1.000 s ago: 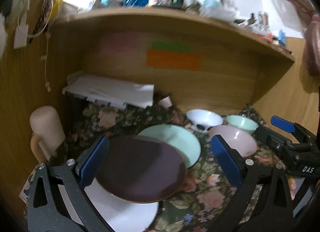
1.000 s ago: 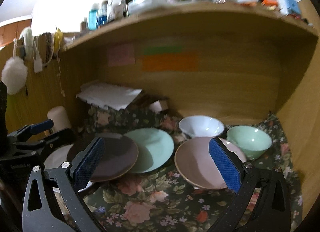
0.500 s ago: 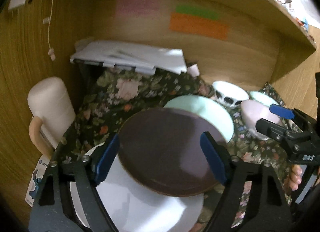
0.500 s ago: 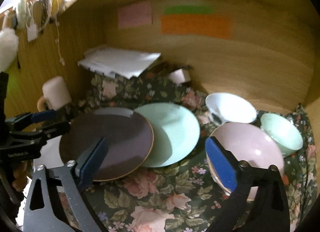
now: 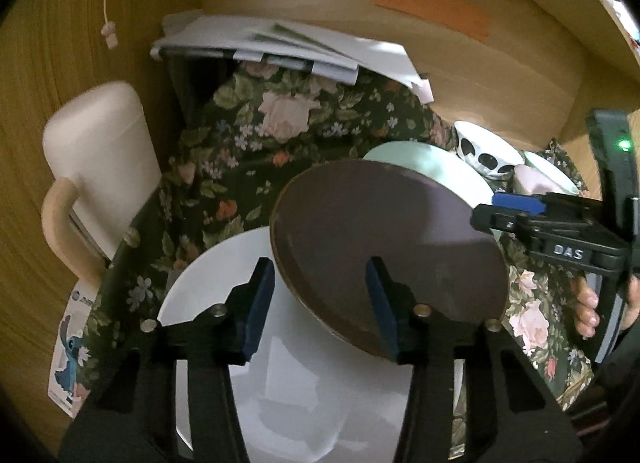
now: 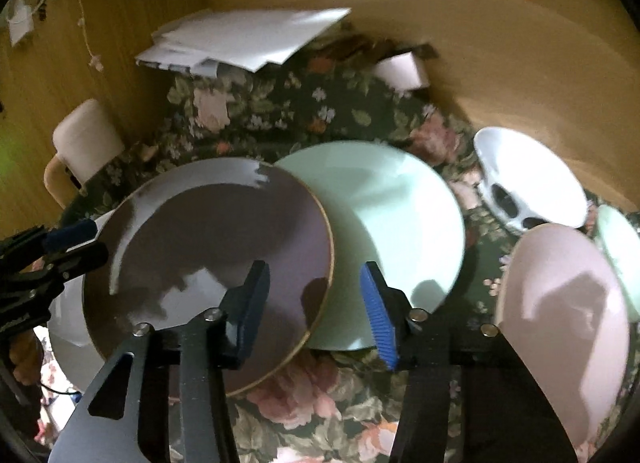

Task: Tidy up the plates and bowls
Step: 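Grasp the dark brown plate rim with the left gripper while the right gripper grips its rim too, then lift the dark brown plate off the white plate with both grippers and set it on the cloth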

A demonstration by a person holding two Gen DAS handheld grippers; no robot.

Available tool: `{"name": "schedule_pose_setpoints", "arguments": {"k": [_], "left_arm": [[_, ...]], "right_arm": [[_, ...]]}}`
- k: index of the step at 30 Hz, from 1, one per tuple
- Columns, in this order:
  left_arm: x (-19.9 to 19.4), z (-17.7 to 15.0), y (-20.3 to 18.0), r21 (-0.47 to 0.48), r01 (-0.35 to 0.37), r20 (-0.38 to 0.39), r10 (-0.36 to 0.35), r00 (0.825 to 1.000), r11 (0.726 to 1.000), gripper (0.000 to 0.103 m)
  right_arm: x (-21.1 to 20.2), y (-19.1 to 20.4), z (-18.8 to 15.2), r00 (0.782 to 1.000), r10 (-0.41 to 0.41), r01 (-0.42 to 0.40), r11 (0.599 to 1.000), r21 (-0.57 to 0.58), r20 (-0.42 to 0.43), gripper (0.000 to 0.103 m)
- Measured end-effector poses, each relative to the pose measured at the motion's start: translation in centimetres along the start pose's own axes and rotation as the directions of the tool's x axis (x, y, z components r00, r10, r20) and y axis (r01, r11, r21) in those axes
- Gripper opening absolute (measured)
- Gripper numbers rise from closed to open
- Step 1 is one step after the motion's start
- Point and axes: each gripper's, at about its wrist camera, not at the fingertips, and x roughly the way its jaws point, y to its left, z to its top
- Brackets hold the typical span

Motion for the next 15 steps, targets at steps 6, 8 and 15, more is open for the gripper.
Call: {"name": "schedule_pose_setpoints", "arguments": {"k": [6, 8, 15], "left_arm": [[0.4, -0.2, 0.6, -0.010, 0.010, -0.021, -0.010, 1.000, 1.000, 0.034], [0.5, -0.1, 0.8, -0.015, 0.018, -0.029, -0.018, 0.999, 1.000, 0.033], [1.6, 0.1, 1.0, -0.036, 0.050, -0.074, -0.053, 0.996, 0.998, 0.030]], "right_arm": [[1.3, -0.3, 1.3, 0.999, 0.002, -0.001, 1.000, 0.017, -0.039, 0.039], [1.8, -0.4, 1.7, 0.998, 0.017, -0.016, 1.000, 0.021, -0.056, 0.038], [3.1, 0.3, 2.1, 0.995, 0.025, -0.024, 1.000, 0.012, -0.098, 0.037]]}}
